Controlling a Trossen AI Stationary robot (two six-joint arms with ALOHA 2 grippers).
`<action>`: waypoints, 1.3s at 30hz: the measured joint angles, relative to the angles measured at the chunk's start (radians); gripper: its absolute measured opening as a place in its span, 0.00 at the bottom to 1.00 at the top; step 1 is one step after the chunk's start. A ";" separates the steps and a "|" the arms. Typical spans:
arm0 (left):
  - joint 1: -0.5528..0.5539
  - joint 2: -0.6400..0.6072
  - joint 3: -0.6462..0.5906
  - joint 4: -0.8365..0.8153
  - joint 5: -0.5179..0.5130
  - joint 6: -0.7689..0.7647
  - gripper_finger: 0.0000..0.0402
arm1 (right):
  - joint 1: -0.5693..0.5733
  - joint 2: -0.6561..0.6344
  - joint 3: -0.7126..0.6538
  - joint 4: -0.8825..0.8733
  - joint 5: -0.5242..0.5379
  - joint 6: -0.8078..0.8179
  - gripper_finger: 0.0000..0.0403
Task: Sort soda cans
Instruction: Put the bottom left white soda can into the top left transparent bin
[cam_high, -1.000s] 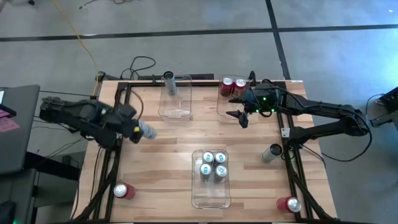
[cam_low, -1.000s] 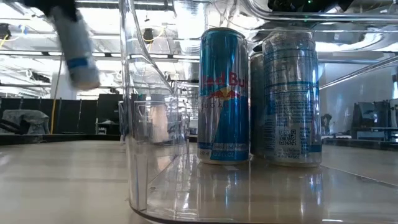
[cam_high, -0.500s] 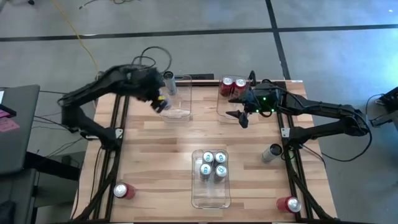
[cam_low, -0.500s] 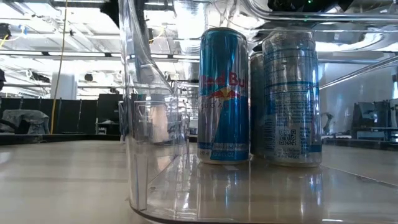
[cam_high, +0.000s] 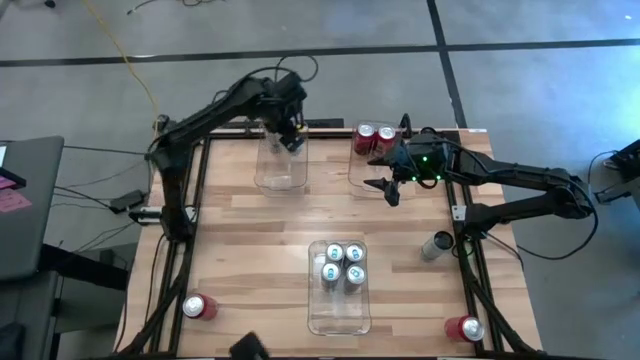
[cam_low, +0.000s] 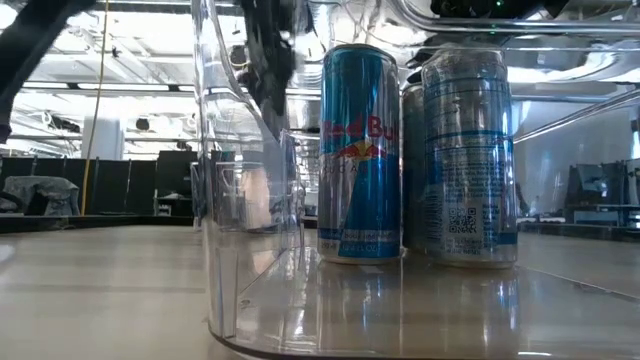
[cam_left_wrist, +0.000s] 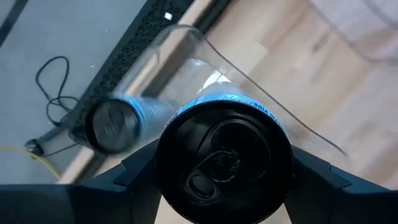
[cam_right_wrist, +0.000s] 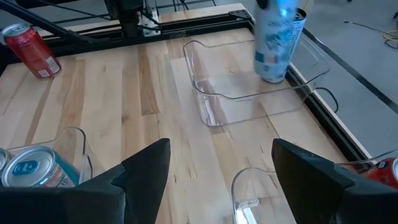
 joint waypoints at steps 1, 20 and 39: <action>0.012 0.026 0.020 -0.002 0.000 0.019 0.63 | 0.000 0.000 0.000 0.000 0.000 -0.001 0.74; 0.064 0.246 0.170 -0.006 -0.010 0.460 0.63 | -0.026 0.000 0.000 -0.019 0.000 -0.002 0.74; 0.133 0.244 0.135 0.034 0.060 0.406 0.63 | -0.026 0.000 0.000 -0.027 0.000 -0.002 0.74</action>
